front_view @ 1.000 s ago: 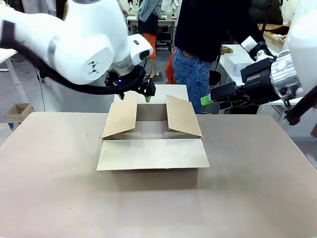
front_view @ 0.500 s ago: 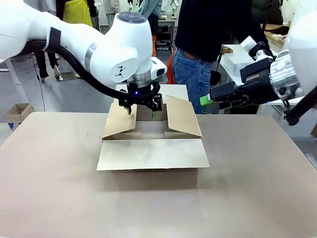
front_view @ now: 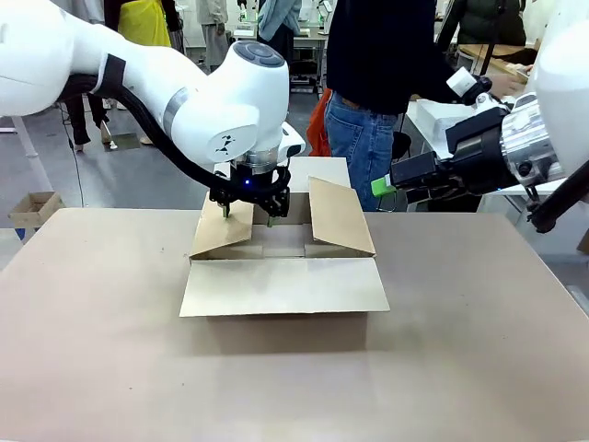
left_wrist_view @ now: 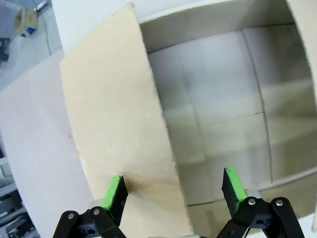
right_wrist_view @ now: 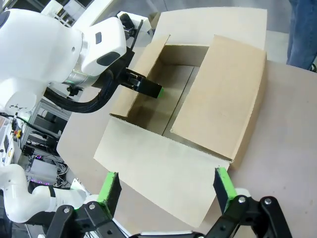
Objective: Pack the gift set into the box.
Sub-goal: Place both hands on the side flaps of the Package Box and spread them outward.
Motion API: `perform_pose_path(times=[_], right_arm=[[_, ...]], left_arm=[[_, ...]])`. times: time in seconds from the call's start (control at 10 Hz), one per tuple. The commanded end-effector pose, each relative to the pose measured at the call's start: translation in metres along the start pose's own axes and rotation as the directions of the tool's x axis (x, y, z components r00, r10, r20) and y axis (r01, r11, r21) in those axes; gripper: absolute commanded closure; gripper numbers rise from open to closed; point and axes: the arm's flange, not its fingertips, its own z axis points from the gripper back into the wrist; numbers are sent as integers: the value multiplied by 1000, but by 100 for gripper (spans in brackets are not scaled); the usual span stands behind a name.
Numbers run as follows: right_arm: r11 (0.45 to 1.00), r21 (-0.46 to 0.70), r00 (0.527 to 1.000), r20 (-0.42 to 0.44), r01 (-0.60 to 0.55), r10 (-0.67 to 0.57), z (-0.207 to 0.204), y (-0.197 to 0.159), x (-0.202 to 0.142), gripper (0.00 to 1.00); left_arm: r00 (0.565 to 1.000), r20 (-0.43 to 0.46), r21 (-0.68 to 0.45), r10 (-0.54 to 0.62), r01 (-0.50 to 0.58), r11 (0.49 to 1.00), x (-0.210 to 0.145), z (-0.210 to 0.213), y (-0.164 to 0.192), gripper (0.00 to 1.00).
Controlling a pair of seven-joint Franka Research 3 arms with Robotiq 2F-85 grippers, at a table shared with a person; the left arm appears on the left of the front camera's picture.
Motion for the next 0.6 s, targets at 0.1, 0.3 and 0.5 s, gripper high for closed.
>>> perform_pose_path(times=[0.1,0.3,0.5], right_arm=[[1000,-14,1000,4,14,-14,-1,0,-3,0],[1000,-14,1000,4,14,-14,-1,0,-3,0],[1000,-14,1000,4,14,-14,-1,0,-3,0]], left_arm=[[1000,1,107,0,0,994,0,-10,5,0],[1000,-4,119,7,-6,993,0,-13,11,0],[1000,16,111,27,-29,993,-3,-7,16,0]])
